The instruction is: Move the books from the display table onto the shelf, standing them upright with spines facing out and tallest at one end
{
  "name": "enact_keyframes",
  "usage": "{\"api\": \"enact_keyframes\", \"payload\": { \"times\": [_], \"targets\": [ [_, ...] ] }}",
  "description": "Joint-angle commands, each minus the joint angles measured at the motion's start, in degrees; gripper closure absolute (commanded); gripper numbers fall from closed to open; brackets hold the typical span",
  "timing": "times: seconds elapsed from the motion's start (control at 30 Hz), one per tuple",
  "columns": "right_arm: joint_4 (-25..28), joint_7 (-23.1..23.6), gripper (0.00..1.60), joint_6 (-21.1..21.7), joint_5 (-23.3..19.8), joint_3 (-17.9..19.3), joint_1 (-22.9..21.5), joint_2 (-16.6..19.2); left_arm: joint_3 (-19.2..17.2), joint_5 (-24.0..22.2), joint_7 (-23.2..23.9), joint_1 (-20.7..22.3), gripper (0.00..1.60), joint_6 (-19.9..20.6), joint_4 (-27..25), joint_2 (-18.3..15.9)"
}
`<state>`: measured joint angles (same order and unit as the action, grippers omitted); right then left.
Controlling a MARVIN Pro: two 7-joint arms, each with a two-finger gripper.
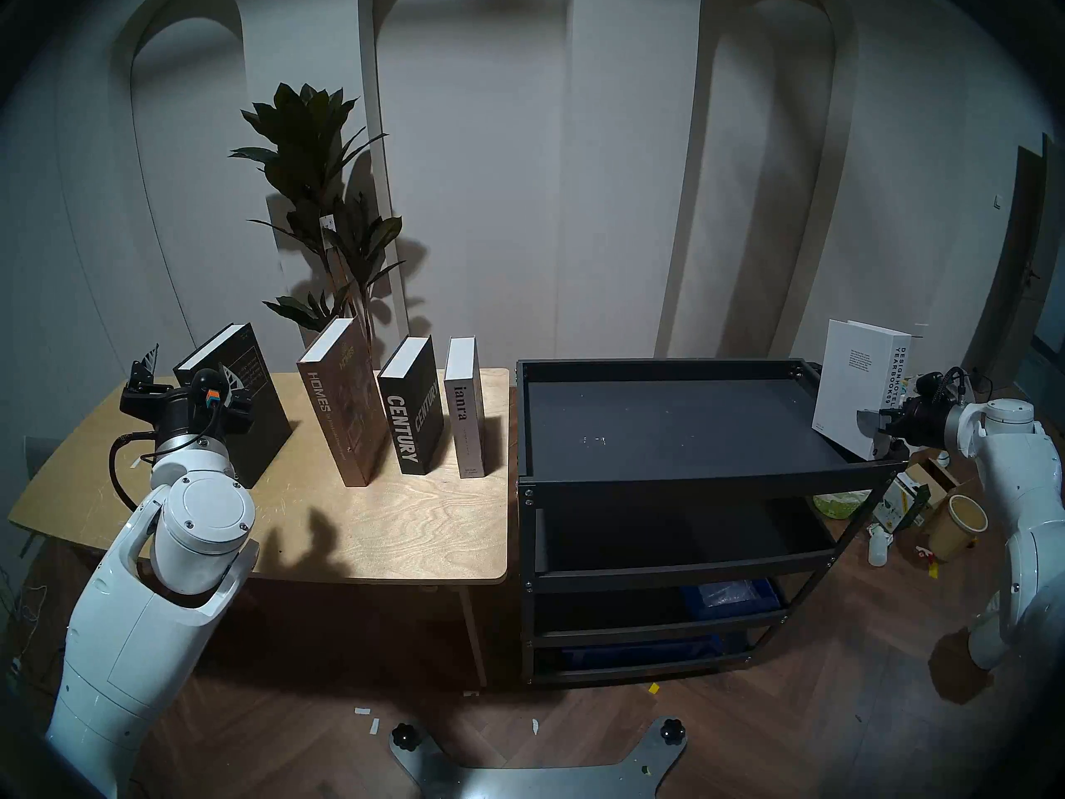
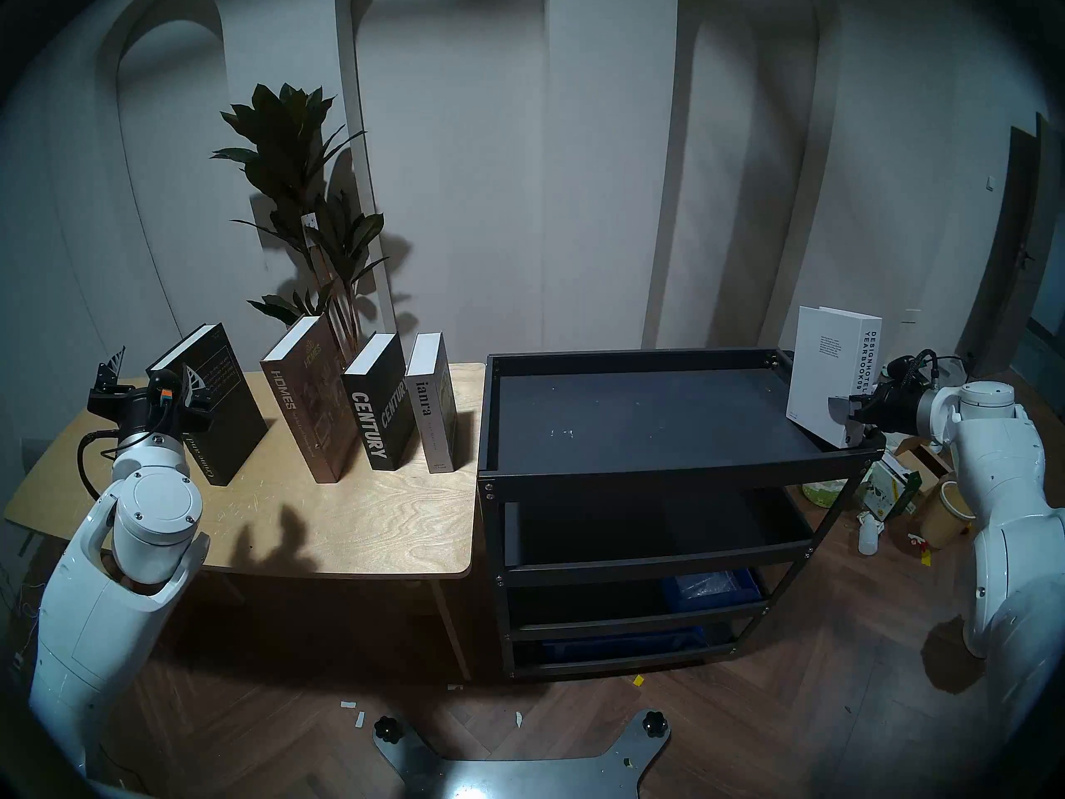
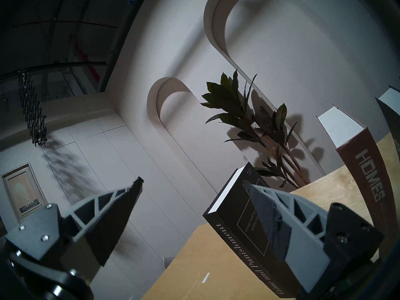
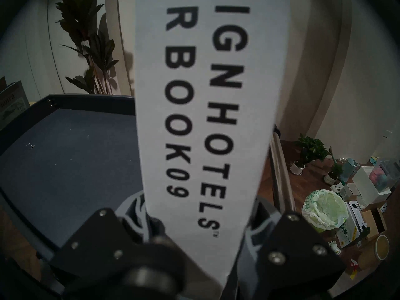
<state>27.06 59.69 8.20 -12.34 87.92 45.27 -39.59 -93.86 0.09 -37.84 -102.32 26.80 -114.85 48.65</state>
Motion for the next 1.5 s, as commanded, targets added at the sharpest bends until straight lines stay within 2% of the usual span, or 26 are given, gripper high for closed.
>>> {"api": "enact_keyframes", "payload": {
  "times": [0.0,0.47,0.53,0.57,0.97,1.47],
  "targets": [
    [-4.78,3.82,1.6,-5.54,-0.39,0.18,-1.42,1.17,0.08,1.95,-0.92,0.97,0.0,-3.48,0.23,-1.35],
    [-11.58,7.3,1.6,-11.18,0.13,-0.6,-5.06,1.24,1.1,3.05,-1.39,1.61,0.0,-7.23,1.49,-1.9],
    [-12.28,7.45,0.66,-11.61,0.33,-0.76,-5.59,1.16,1.09,3.13,-1.39,1.7,0.0,-7.55,1.54,-2.02],
    [-12.58,7.49,0.0,-11.79,0.46,-0.83,-5.83,1.12,1.08,3.16,-1.4,1.74,0.0,-7.67,1.52,-2.08],
    [-14.8,7.62,0.0,-13.27,2.12,-1.49,-8.13,0.94,1.07,3.03,-1.32,1.84,0.0,-9.15,1.62,-2.27],
    [-14.37,9.11,0.0,-14.99,3.21,-1.72,-11.15,0.81,1.62,2.8,-0.96,2.31,0.0,-10.64,1.57,-2.57]
  ]
}}
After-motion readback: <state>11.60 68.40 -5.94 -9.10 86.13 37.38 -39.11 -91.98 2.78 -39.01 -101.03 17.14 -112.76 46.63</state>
